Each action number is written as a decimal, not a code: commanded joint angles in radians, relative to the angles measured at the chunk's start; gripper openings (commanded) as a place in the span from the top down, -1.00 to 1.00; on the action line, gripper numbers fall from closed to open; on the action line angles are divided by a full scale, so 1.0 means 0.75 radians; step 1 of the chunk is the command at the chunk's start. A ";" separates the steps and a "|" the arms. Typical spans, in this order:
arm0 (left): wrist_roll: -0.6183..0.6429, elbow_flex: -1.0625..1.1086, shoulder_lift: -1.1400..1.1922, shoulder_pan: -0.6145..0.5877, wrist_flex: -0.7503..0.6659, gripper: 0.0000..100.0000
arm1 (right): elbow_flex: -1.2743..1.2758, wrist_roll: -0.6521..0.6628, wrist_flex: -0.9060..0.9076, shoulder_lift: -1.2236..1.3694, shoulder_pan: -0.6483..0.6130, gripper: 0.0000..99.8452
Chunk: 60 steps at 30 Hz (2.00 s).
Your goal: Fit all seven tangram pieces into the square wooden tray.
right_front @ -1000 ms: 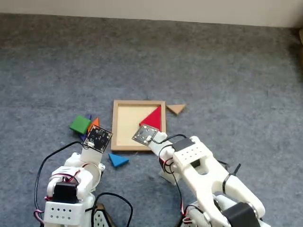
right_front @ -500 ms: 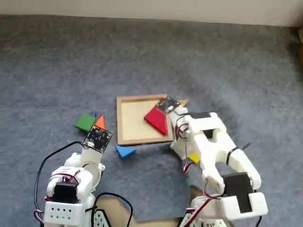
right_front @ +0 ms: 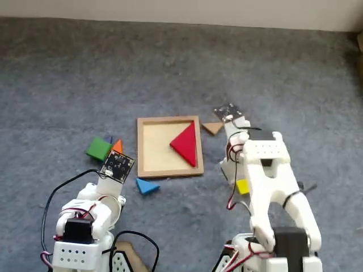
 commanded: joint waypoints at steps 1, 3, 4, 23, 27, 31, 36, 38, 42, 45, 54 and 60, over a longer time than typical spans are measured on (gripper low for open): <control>0.010 0.026 -0.042 -0.005 0.006 0.99 | -0.097 -0.010 0.075 -0.152 -0.017 0.28; 0.010 0.026 -0.042 -0.005 0.006 0.99 | -0.097 -0.010 0.075 -0.165 -0.024 0.28; 0.010 0.026 -0.042 -0.005 0.006 0.99 | -0.097 -0.010 0.071 -0.161 -0.024 0.27; 0.010 0.026 -0.042 -0.005 0.006 0.99 | -0.105 0.284 0.199 0.226 0.001 -0.03; 0.010 0.026 -0.042 -0.005 0.006 0.99 | -0.105 0.464 0.206 0.275 0.001 -0.06; 0.010 0.026 -0.042 -0.005 0.006 0.99 | -0.103 0.593 0.197 0.279 0.050 -0.05; 0.010 0.026 -0.042 -0.005 0.006 0.99 | -0.105 0.718 0.197 0.285 0.101 -0.05; 0.010 0.026 -0.042 -0.005 0.006 0.99 | -0.105 0.726 0.195 0.287 0.103 -0.01; 0.010 0.026 -0.042 -0.005 0.006 0.99 | -0.095 0.726 0.079 0.287 0.103 0.16; 0.010 0.026 -0.042 -0.005 0.006 0.99 | -0.091 0.726 0.054 0.287 0.101 0.19; 0.010 0.026 -0.042 -0.005 0.006 0.99 | -0.081 0.728 0.048 0.300 0.128 0.19; 0.010 0.026 -0.042 -0.005 0.006 0.99 | -0.081 0.728 0.048 0.459 0.163 0.19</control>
